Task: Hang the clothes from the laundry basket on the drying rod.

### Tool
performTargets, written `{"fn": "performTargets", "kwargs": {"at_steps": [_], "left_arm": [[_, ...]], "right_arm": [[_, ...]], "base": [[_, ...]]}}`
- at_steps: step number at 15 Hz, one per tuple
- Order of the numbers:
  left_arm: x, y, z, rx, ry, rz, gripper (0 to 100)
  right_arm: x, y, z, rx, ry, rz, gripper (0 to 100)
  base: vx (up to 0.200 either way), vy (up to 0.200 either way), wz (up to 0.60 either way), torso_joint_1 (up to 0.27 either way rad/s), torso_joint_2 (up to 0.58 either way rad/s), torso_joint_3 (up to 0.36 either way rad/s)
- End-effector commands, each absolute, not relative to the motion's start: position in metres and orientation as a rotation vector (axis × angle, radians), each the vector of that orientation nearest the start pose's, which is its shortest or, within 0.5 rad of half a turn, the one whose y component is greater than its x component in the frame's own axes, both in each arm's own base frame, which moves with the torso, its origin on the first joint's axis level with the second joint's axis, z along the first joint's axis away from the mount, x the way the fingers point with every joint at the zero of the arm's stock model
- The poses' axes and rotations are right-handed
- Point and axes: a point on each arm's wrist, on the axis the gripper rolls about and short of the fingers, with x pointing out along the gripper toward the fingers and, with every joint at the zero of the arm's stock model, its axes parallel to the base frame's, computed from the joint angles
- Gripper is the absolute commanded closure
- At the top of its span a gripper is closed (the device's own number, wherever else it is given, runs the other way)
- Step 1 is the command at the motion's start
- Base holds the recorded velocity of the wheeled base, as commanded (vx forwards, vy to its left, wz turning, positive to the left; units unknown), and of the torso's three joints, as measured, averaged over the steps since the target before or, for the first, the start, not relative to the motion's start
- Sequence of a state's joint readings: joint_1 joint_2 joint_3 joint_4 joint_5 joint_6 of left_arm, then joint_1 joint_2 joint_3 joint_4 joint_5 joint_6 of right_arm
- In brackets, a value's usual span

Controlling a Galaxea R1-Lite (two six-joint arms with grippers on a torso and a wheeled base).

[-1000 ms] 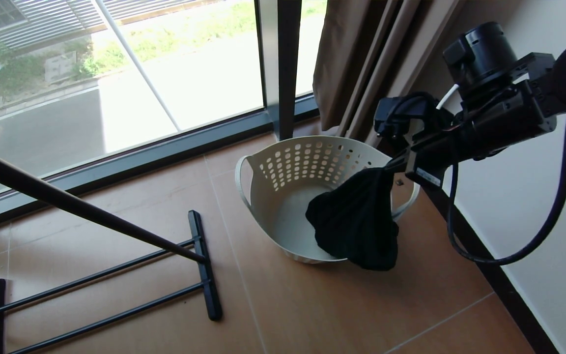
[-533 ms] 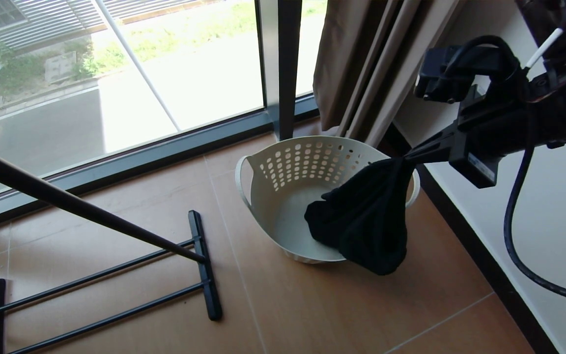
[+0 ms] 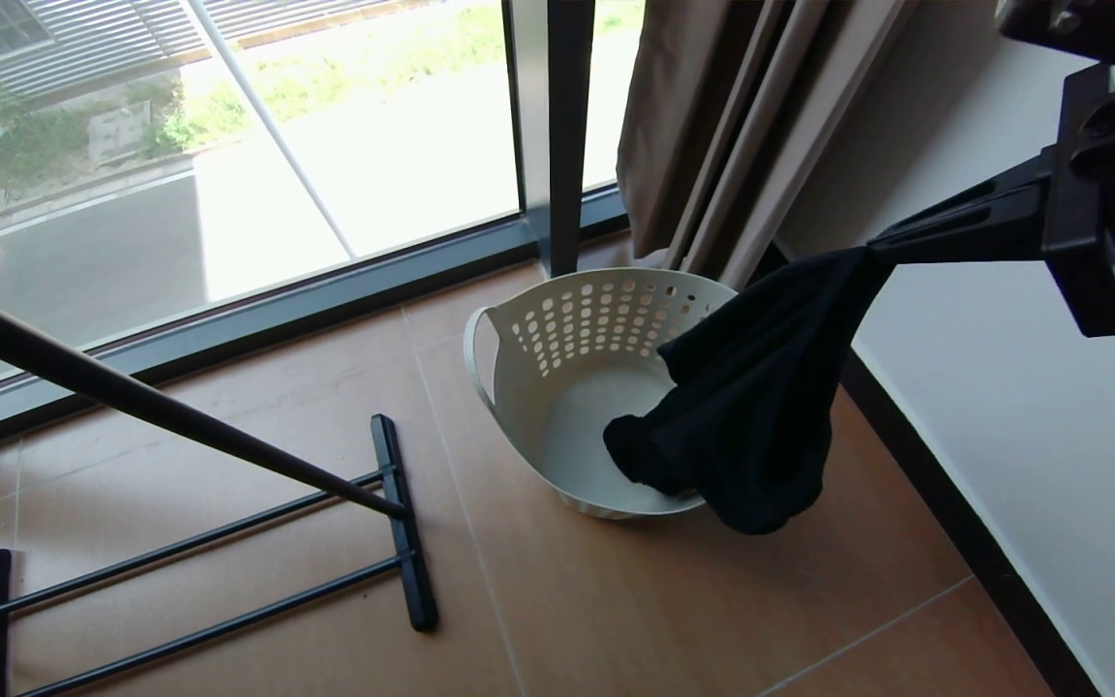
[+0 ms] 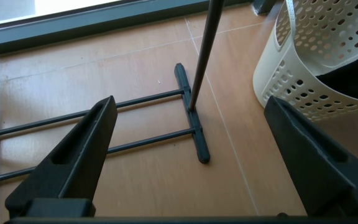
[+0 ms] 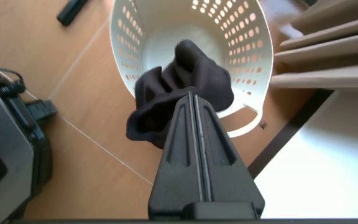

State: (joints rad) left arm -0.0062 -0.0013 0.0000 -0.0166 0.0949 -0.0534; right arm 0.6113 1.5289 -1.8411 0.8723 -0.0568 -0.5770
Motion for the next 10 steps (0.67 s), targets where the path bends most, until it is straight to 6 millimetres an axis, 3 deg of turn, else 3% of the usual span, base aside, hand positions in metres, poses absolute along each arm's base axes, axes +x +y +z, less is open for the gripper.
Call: {"fn": "performTargets", "kwargs": {"at_steps": [1, 5, 10], "left_arm": [[-0.023, 0.002, 0.077, -0.055, -0.019, 0.088, 0], [-0.023, 0.002, 0.077, -0.055, -0.019, 0.088, 0], [-0.023, 0.002, 0.077, -0.055, -0.019, 0.088, 0]], "right_arm": [[0.163, 0.116, 0.38, -0.724, 0.323, 0.68, 100], [0.146, 0.114, 0.383, -0.726, 0.299, 0.688, 100], [0.141, 0.125, 0.371, -0.647, 0.367, 0.689, 100]], "base": [[0.0, 0.0, 0.0, 0.0, 0.0, 0.0], [0.0, 0.0, 0.0, 0.0, 0.0, 0.0], [0.0, 0.0, 0.0, 0.0, 0.0, 0.0]]}}
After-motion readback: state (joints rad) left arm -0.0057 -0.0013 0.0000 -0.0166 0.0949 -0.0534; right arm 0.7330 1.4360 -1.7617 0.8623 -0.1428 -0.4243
